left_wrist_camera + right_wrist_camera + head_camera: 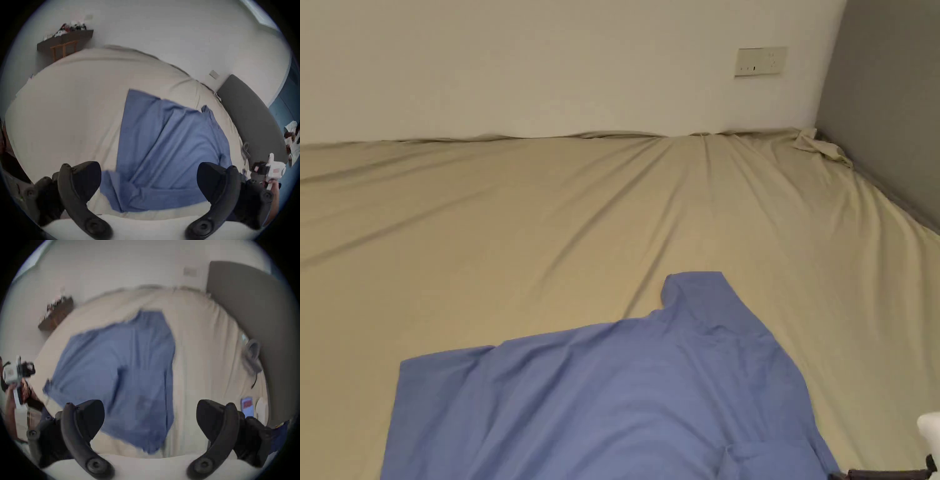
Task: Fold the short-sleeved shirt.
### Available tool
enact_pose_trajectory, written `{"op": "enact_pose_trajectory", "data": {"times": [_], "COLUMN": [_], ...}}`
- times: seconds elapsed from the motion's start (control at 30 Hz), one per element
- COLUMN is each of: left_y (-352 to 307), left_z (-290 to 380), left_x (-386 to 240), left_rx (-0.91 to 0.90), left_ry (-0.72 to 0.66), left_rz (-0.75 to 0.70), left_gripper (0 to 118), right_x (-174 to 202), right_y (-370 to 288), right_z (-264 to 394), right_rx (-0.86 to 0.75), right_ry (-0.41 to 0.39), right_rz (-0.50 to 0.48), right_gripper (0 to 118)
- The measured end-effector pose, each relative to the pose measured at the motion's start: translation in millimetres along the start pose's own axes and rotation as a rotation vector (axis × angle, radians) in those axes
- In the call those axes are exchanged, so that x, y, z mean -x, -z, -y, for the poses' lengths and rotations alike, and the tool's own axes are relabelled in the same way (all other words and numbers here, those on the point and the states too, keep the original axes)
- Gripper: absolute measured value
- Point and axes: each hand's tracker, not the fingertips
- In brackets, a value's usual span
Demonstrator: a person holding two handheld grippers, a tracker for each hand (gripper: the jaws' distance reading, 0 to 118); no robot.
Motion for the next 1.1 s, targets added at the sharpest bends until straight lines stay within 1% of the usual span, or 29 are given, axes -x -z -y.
{"op": "enact_pose_trajectory", "data": {"times": [0.03, 0.07, 0.1, 0.13, 0.17, 0.2, 0.23, 0.27, 0.3, 0.33, 0.37, 0.43, 0.5, 0.53, 0.63, 0.67, 0.7, 0.8, 0.93, 1.1], "left_y": [0.5, 1.0, 4.1, 5.5, 6.4, 7.0, 15.5, 18.8, 20.1, 20.7, 18.1, 26.3, 30.8, 32.0, 38.5, 38.6, 36.6, 31.3, 29.0, 31.8], "left_z": [-4.5, -6.9, -8.6, -8.7, -8.1, -7.2, -7.2, -7.6, -7.0, -7.2, -2.9, 1.0, -4.8, -5.1, -5.8, -4.2, -1.2, 7.2, 15.3, 18.6], "left_x": [-7.5, -13.9, -19.8, -25.7, -31.3, -36.4, -21.7, -16.5, -14.8, -13.5, -30.0, -37.4, -38.5, -39.4, -38.4, -36.4, -33.6, -17.2, -2.9, 1.5], "left_rx": [0.007, 0.008, 0.007, 0.0, -0.012, -0.015, -0.014, -0.001, 0.003, 0.001, -0.003, 0.016, 0.047, 0.046, 0.062, 0.076, 0.089, 0.119, 0.145, 0.172], "left_ry": [0.023, 0.045, 0.066, 0.072, 0.07, 0.069, 0.068, 0.067, 0.066, 0.074, 0.102, 0.133, 0.129, 0.109, 0.125, 0.137, 0.136, 0.11, 0.092, 0.073], "left_rz": [-0.006, -0.003, -0.013, -0.025, -0.031, -0.03, -0.026, -0.014, -0.009, 0.0, -0.01, -0.075, -0.001, 0.003, -0.022, -0.061, -0.09, -0.083, -0.133, -0.127], "left_gripper": [118, 118, 118, 118, 118, 118, 113, 86, 32, 0, 0, 0, 0, 0, 0, 0, 0, 0, 0, 0], "right_x": [3.6, 9.2, 14.8, 21.2, 28.2, 35.8, 41.7, 46.3, 50.3, 54.3, 58.7, 65.7, 71.3, 72.1, 72.0, 71.1, 69.1, 64.1, 63.3, 67.3], "right_y": [-2.4, 2.7, 4.9, 7.0, 9.7, 15.9, 21.7, 25.6, 29.4, 32.2, 34.9, 40.5, 43.7, 44.1, 42.1, 41.7, 41.3, 43.6, 51.2, 50.3], "right_z": [-9.6, -14.0, -19.1, -21.2, -21.9, -21.5, -20.1, -19.4, -17.7, -16.2, -14.9, -13.6, -14.8, -15.5, -17.4, -17.8, -17.6, -14.2, -9.2, -7.3], "right_rx": [-0.039, -0.057, -0.058, -0.079, -0.112, -0.114, -0.105, -0.099, -0.095, -0.1, -0.098, -0.094, -0.084, -0.082, -0.086, -0.084, -0.084, -0.07, -0.036, -0.027], "right_ry": [0.007, 0.01, 0.001, -0.01, -0.029, -0.039, -0.031, -0.021, 0.005, 0.024, 0.037, 0.025, 0.0, -0.009, -0.034, -0.039, -0.038, -0.027, -0.019, -0.02], "right_rz": [0.012, 0.016, 0.021, 0.025, 0.026, 0.042, 0.041, 0.035, -0.012, -0.054, -0.059, -0.058, -0.073, -0.082, -0.078, -0.078, -0.077, -0.08, -0.082, -0.091], "right_gripper": [112, 99, 68, 17, 4, 4, 4, 4, 4, 4, 4, 4, 4, 4, 4, 4, 4, 4, 4, 4]}}
